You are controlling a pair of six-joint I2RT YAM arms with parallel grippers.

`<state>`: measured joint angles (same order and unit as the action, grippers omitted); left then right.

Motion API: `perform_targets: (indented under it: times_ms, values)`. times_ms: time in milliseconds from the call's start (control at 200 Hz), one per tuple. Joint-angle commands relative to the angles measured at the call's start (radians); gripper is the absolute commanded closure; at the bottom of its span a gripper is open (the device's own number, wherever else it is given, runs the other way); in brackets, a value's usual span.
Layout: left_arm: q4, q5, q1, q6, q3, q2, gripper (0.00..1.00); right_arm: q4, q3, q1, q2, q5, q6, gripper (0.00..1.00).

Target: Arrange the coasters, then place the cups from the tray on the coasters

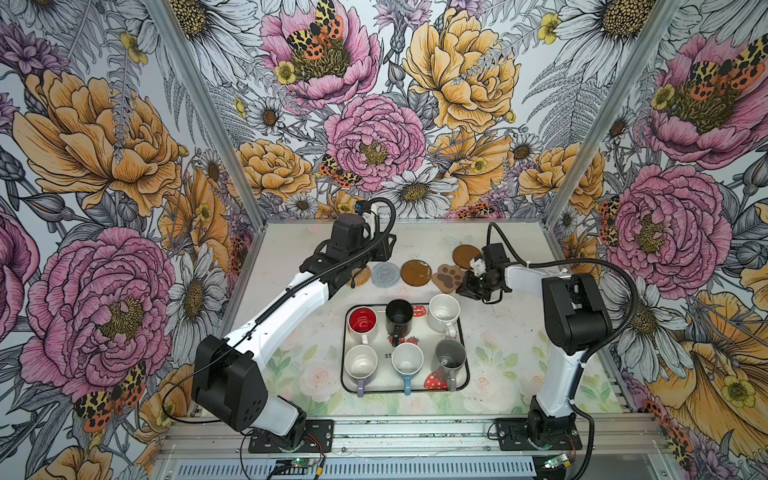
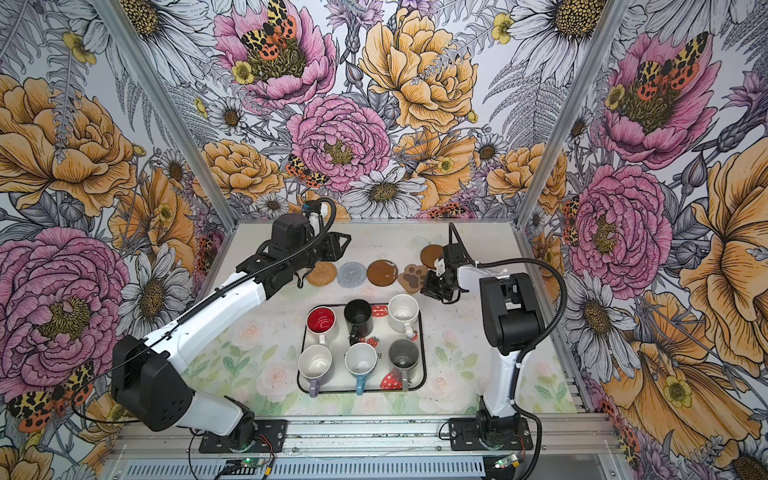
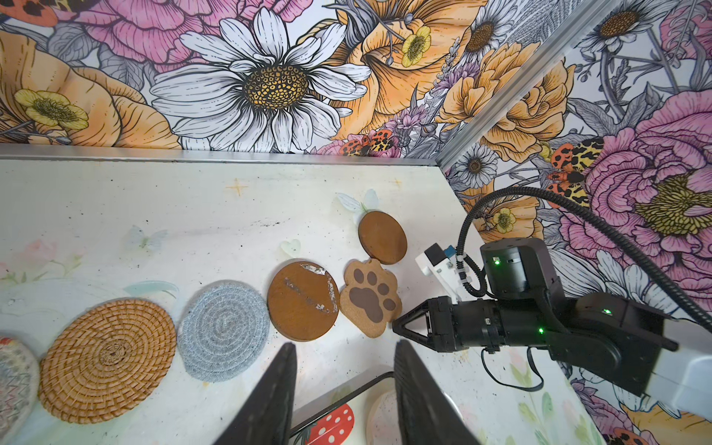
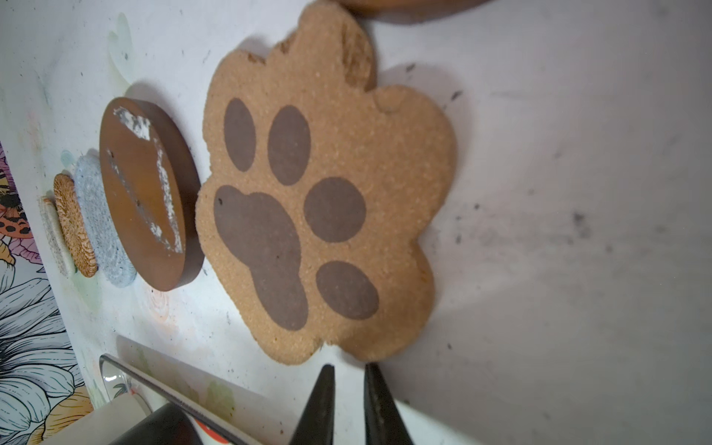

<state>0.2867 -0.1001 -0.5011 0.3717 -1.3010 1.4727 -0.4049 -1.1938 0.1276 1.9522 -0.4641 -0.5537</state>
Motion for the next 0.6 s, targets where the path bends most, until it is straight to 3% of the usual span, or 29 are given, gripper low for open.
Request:
perform_targets:
  times_ms: [0, 170, 595]
  values:
    - [-0.017, 0.016, -0.004, 0.010, 0.008, -0.021, 0.57, 0.015, -0.037, 0.002, 0.039, 0.016, -0.001, 0.83]
    - [-0.016, 0.018, -0.001, 0.010, 0.008, -0.017, 0.57, 0.015, -0.081, -0.003, 0.082, 0.021, -0.014, 0.87]
    - [-0.010, 0.028, 0.004, 0.009, 0.014, -0.024, 0.56, 0.014, -0.158, -0.030, 0.135, 0.013, -0.024, 0.88]
